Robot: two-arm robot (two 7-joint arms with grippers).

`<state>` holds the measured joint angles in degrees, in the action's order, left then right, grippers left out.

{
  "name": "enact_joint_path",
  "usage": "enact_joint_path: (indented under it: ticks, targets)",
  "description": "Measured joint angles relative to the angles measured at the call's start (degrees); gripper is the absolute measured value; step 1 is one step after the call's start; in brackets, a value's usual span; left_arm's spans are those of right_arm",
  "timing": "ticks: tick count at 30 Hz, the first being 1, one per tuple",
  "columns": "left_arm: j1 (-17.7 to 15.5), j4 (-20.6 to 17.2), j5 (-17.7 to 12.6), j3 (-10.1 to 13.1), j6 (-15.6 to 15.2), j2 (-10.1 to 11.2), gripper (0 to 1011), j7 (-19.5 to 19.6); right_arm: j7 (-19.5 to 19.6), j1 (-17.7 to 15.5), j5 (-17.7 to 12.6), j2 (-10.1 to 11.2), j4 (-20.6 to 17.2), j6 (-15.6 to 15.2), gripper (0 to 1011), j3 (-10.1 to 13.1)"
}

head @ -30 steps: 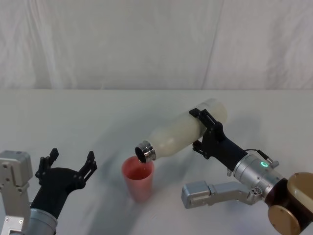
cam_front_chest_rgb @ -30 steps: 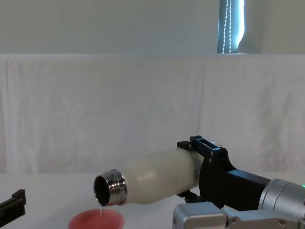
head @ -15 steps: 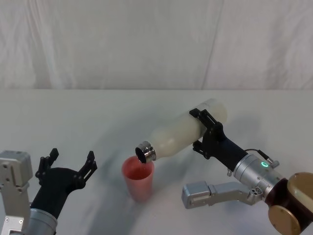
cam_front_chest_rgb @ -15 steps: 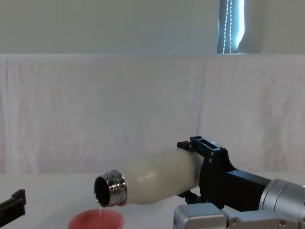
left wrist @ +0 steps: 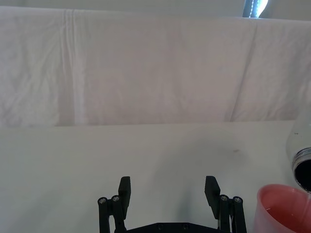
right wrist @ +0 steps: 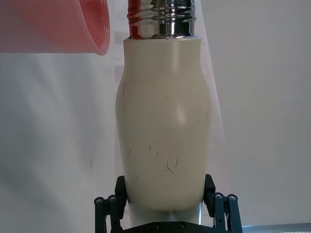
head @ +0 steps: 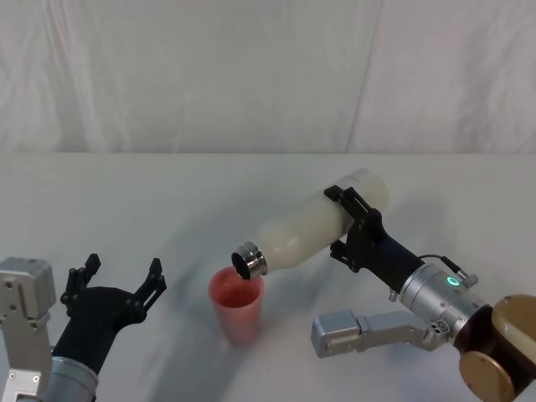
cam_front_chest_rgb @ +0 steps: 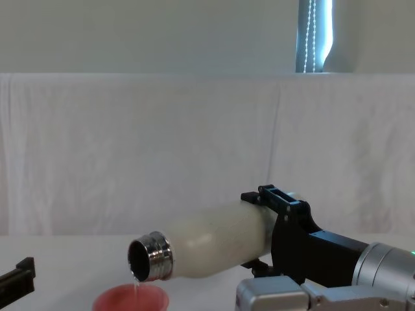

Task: Grasp the thermos with one hand and pour water into the cup lid.

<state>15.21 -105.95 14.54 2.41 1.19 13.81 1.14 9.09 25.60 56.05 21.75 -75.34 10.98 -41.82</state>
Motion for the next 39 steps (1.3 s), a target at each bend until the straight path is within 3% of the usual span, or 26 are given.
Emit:
enact_joint_path:
  ticks: [39]
  targets:
    - [0.0, 0.0, 0.0, 0.0, 0.0, 0.0, 1001, 0.0, 0.05, 0.17, 0.27, 0.16, -0.2, -0.05, 951, -0.13]
